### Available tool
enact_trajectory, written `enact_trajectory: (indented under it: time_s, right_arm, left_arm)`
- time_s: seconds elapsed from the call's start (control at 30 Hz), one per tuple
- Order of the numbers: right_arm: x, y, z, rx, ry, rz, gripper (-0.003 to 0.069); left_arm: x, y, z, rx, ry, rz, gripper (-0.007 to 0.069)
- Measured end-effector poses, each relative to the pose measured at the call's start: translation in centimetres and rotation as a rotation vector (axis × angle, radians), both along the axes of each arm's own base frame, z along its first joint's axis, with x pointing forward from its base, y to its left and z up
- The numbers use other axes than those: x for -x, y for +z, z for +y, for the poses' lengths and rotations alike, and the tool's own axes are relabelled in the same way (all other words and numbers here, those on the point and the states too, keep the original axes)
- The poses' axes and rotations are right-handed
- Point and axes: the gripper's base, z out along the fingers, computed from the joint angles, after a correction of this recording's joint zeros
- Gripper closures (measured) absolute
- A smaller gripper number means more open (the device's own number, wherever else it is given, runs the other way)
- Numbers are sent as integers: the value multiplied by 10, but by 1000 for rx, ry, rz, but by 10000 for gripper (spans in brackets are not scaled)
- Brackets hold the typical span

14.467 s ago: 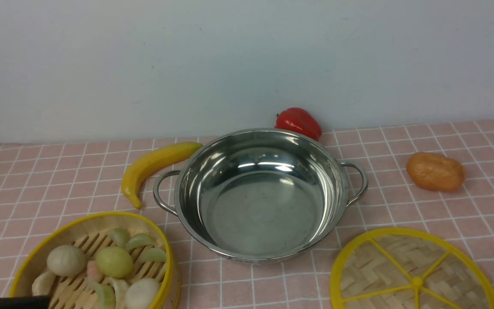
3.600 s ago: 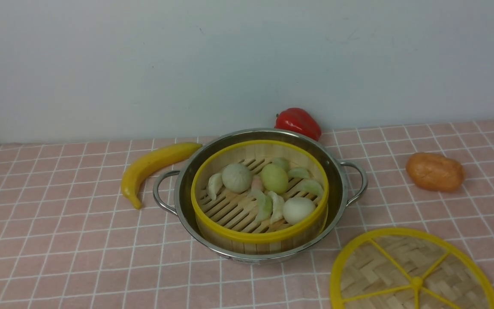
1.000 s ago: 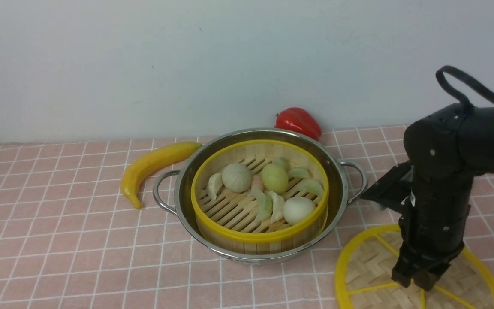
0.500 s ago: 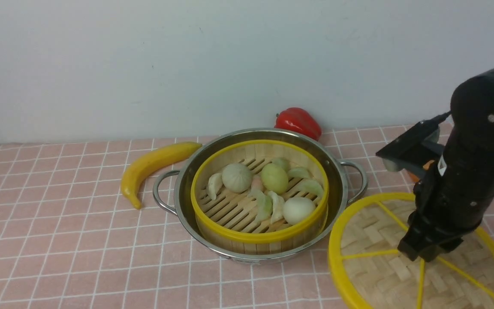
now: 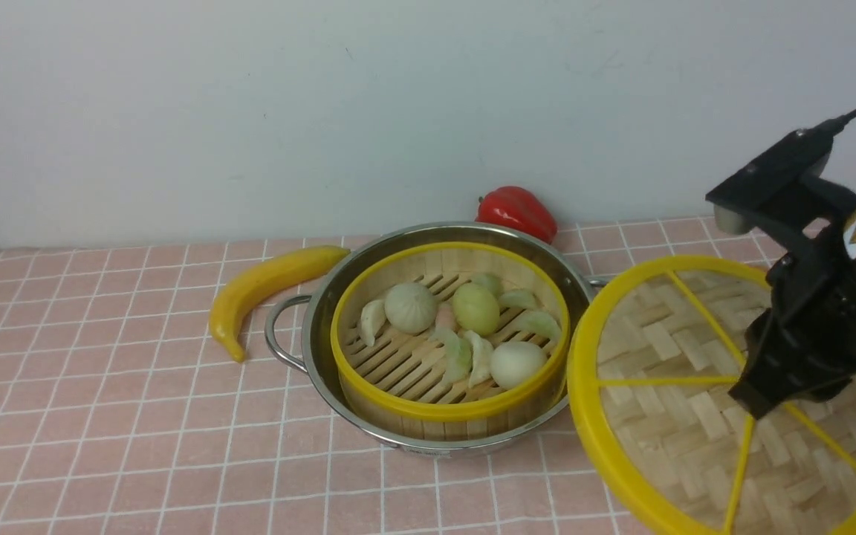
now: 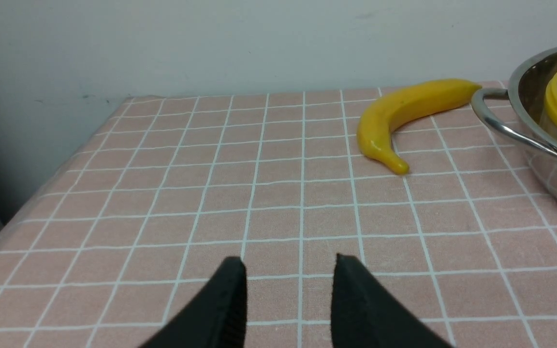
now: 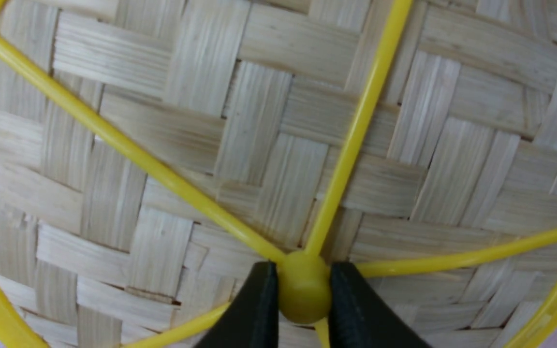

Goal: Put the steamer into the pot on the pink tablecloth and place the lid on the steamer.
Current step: 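Place the bamboo steamer lid onto the steamer basket in the pot with the right gripper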

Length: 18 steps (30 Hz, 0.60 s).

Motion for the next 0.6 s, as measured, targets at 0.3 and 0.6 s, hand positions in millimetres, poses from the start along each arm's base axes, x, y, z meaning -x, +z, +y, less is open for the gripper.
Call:
enact_trajectory:
  time_s: [0.3, 0.6]
  right_arm:
    - [-30, 40, 20, -82, 47, -110, 512]
    - [-65, 40, 91, -87, 208, -156, 512]
  left_arm:
    - [0, 0, 0, 0, 0, 0, 382]
    - [0, 0, 0, 0, 0, 0, 382]
